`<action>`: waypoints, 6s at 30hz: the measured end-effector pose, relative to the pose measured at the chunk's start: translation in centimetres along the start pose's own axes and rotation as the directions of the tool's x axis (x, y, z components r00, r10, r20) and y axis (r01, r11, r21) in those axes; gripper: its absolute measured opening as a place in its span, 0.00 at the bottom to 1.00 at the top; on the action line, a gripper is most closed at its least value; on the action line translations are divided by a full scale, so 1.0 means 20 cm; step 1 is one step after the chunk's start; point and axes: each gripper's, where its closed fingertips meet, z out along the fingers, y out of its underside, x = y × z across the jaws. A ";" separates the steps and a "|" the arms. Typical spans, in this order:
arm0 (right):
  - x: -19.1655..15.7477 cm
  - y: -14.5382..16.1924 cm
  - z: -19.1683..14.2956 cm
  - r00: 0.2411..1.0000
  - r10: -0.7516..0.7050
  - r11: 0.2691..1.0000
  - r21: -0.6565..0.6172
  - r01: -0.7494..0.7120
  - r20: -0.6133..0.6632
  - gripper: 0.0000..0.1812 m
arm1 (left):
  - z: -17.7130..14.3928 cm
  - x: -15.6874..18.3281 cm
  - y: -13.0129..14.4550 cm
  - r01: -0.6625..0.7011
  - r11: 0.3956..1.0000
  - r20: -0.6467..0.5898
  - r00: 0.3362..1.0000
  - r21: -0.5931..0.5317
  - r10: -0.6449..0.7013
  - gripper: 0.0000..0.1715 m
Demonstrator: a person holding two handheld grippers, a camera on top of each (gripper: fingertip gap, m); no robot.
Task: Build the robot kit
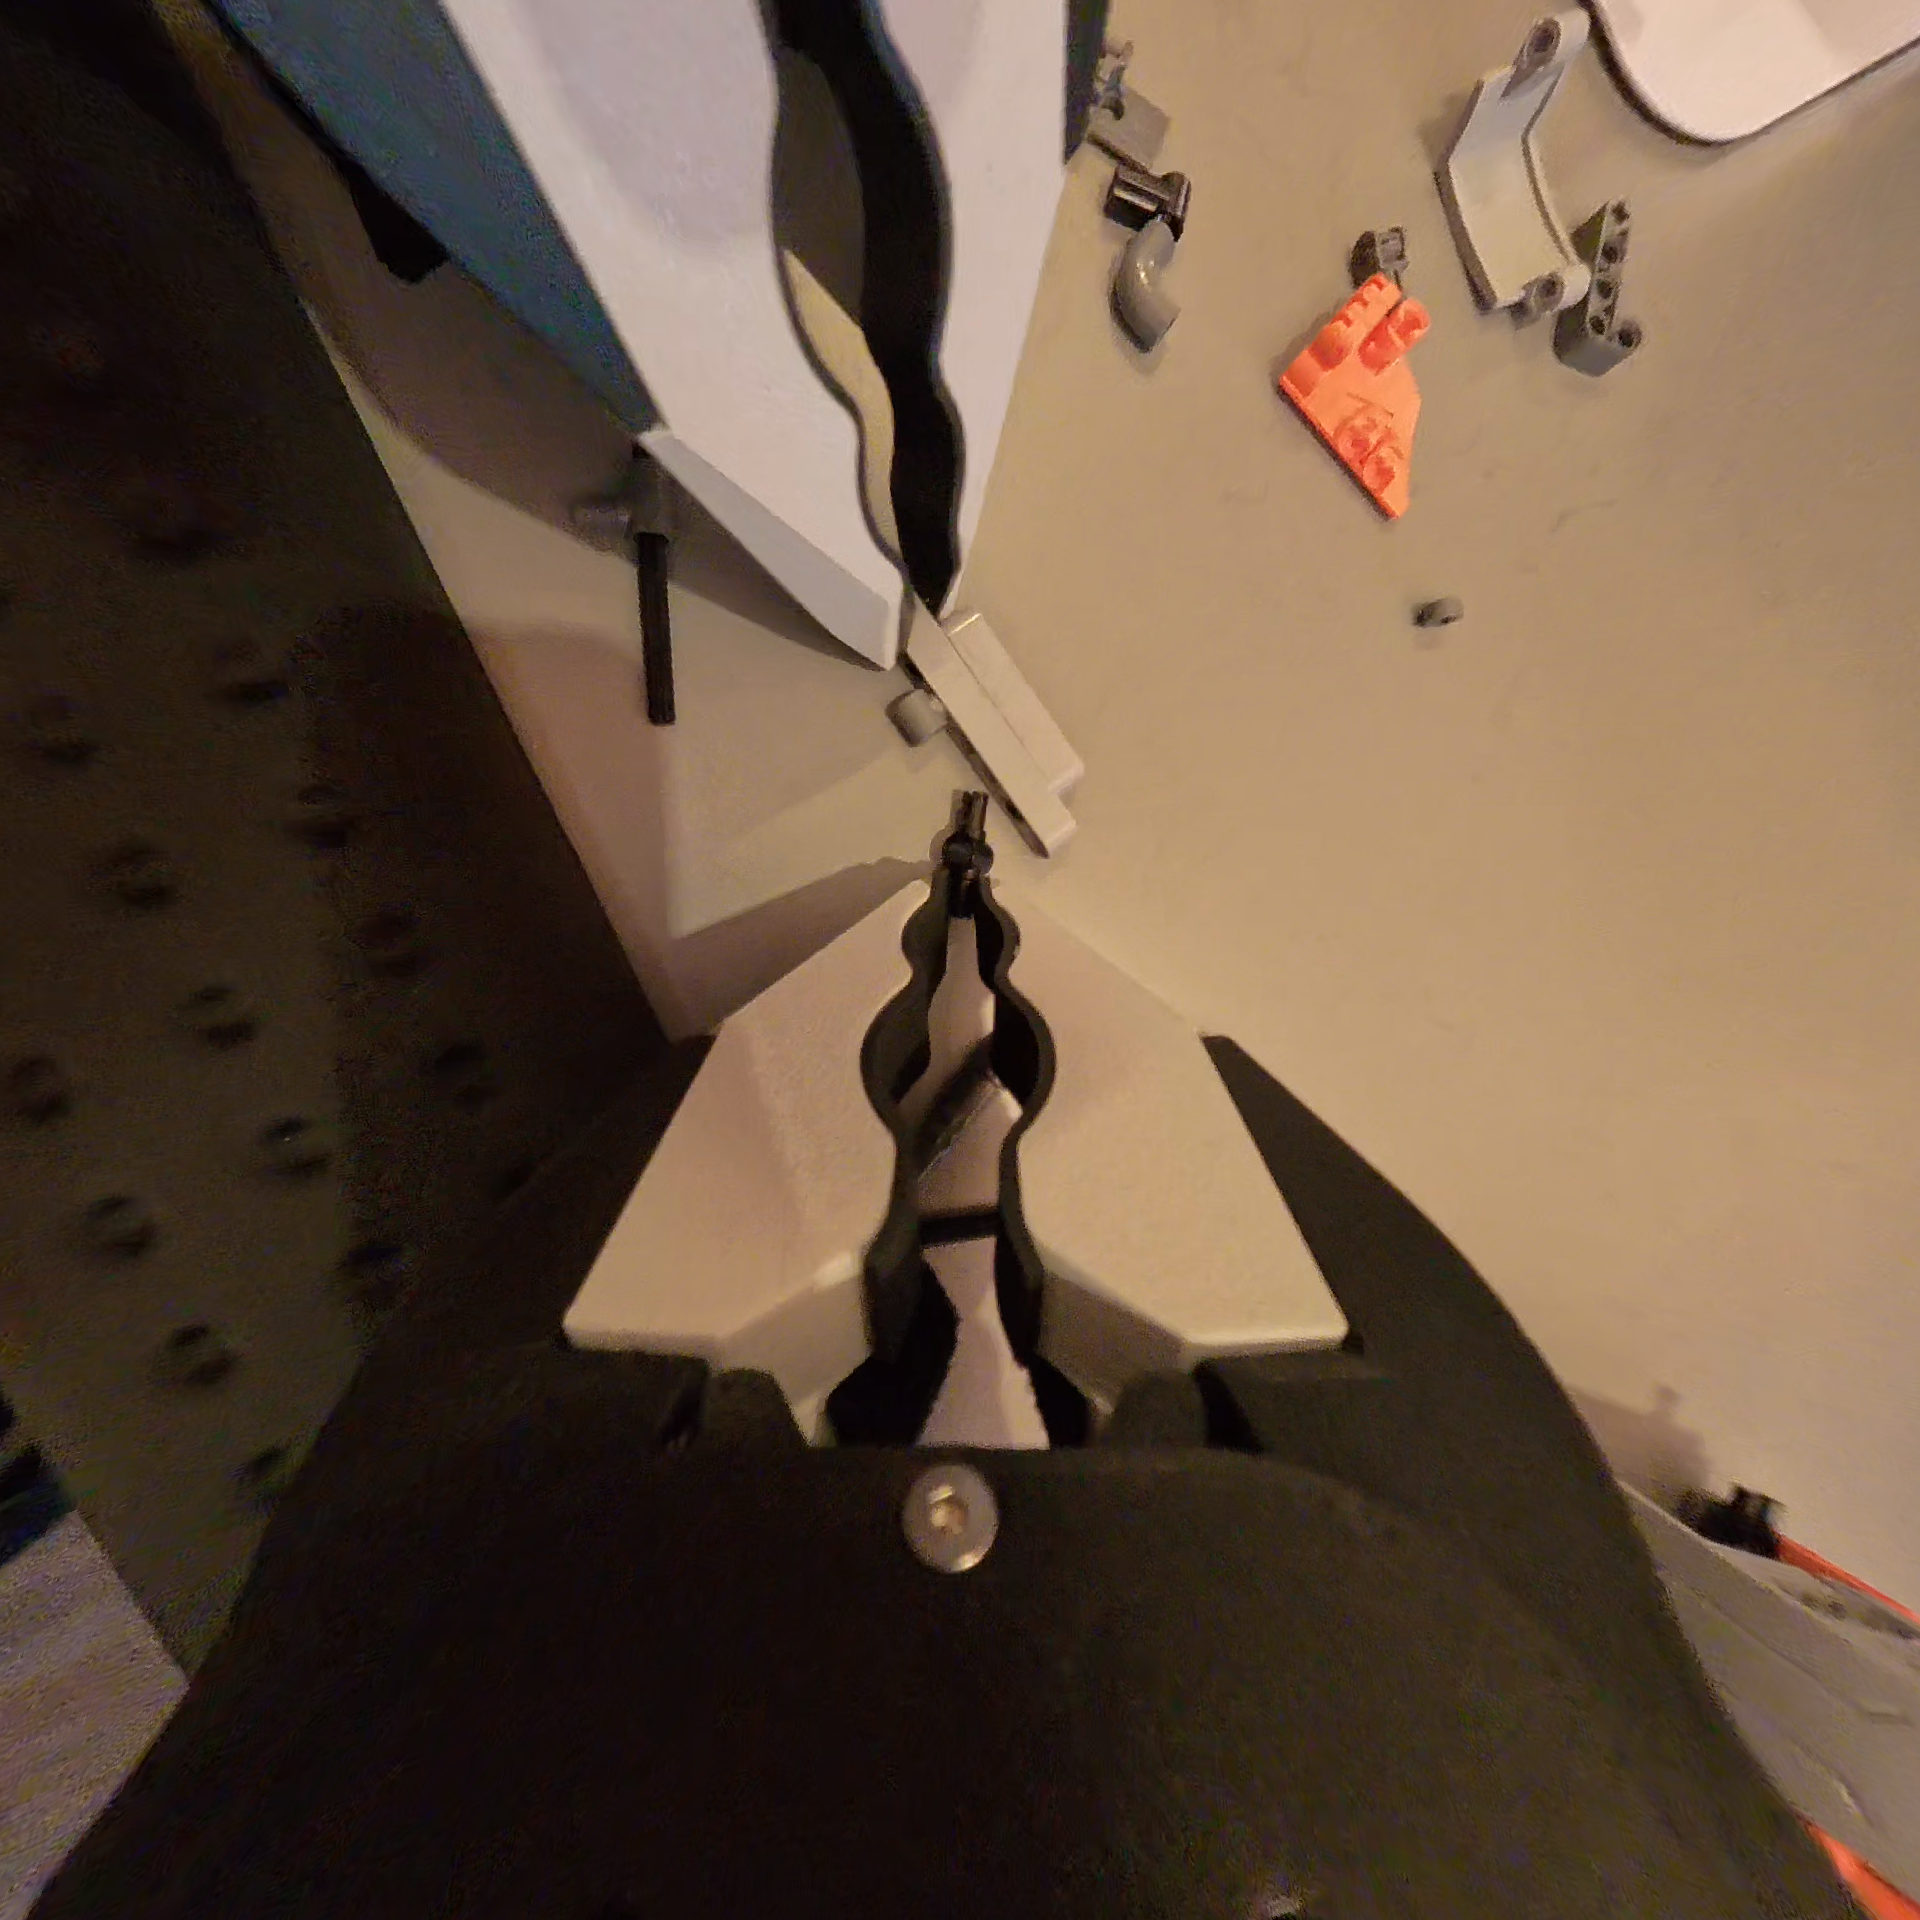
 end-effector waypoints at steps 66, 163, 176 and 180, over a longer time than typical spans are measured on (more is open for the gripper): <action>0.00 -0.03 0.02 0.887 0.454 0.889 0.031 -0.458 0.080 0.00 | 0.03 -0.02 -0.05 0.030 1.000 0.208 0.978 -0.001 -0.029 0.09; 0.03 -0.05 0.04 0.908 0.174 0.966 0.110 -0.232 0.381 0.01 | 0.07 -0.04 -0.11 -0.091 0.990 0.035 0.996 0.105 0.088 0.12; 0.04 -0.06 0.04 0.881 0.173 0.963 0.110 -0.244 0.439 0.01 | 0.06 -0.06 -0.11 -0.114 0.980 -0.015 0.993 0.162 0.118 0.09; 0.03 -0.06 0.04 0.865 0.168 0.962 0.113 -0.249 0.473 0.01 | 0.06 -0.06 -0.11 -0.112 0.979 -0.038 0.992 0.169 0.120 0.09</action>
